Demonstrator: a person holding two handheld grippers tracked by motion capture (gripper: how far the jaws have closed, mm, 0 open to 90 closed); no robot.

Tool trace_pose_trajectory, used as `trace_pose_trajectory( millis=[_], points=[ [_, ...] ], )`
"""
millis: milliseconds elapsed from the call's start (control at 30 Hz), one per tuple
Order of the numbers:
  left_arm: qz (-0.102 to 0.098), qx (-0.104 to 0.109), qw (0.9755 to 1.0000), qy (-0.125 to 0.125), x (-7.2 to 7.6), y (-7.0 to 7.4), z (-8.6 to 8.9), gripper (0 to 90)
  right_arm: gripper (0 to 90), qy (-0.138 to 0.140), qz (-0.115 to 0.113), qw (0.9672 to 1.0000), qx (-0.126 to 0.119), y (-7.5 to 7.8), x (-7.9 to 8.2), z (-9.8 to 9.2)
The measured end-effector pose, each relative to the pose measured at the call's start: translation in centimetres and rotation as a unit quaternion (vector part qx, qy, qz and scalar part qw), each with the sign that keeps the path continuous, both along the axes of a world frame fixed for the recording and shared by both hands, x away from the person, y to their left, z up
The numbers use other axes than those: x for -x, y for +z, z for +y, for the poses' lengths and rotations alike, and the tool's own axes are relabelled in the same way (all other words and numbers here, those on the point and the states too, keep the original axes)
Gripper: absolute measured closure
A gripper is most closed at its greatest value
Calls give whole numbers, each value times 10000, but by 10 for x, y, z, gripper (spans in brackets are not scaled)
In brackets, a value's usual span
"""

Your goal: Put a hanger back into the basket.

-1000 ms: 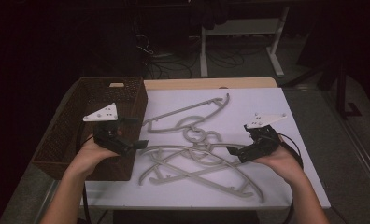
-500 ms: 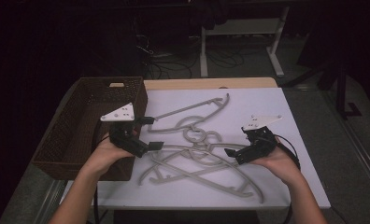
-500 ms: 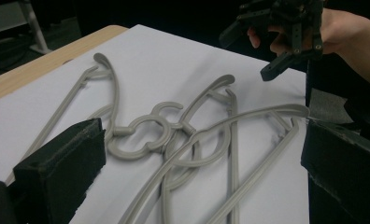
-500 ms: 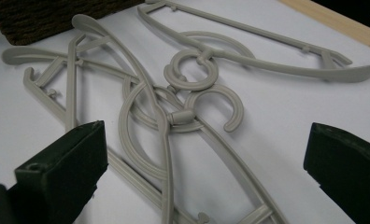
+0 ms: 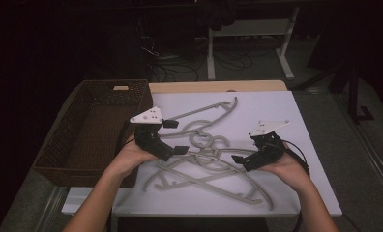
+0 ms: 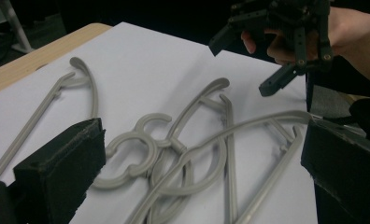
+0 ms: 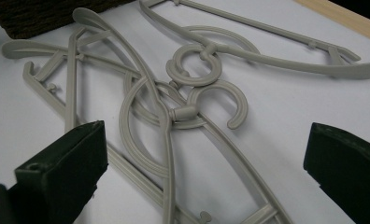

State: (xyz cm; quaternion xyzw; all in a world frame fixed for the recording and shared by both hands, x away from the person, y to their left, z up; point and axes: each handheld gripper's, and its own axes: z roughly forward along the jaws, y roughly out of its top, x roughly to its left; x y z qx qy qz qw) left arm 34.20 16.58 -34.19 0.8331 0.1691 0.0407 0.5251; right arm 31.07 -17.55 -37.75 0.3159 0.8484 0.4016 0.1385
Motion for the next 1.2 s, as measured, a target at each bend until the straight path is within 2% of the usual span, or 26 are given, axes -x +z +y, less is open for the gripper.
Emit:
trace_pose_trajectory(
  millis=[100, 133, 267, 433, 533, 767, 1000, 1200],
  points=[
    [-26, -47, 10000, -56, -1, -4, -7, 0, 16, 13, 16, 10000, 8, -3, 0, 0],
    [-8, -3, 10000, -66, 0, -6, -10, 0, 19, 12, 35, 10000, 2, -4, 0, 0],
    [-19, -24, 9998, -172, 0, -13, -17, 0, 62, 74, 170, 9998, 70, -14, -2, 3],
    [36, -44, 9998, -192, -2, -20, -20, 0, 193, 142, 471, 9988, 86, -28, -6, 7],
    [47, -62, 9998, -201, -2, -22, -20, 0, 269, 298, 649, 9970, 309, -36, -6, 13],
    [91, -94, 9997, -189, -3, -26, -20, 0, 478, 483, 929, 9935, 446, -50, -5, 17],
    [106, -130, 9996, -207, -4, -28, -21, 0, 668, 586, 946, 9920, 588, -56, -6, 19],
    [128, -150, 9996, -204, -4, -30, -22, 0, 787, 605, 1011, 9904, 722, -61, -10, 21]
  ],
)
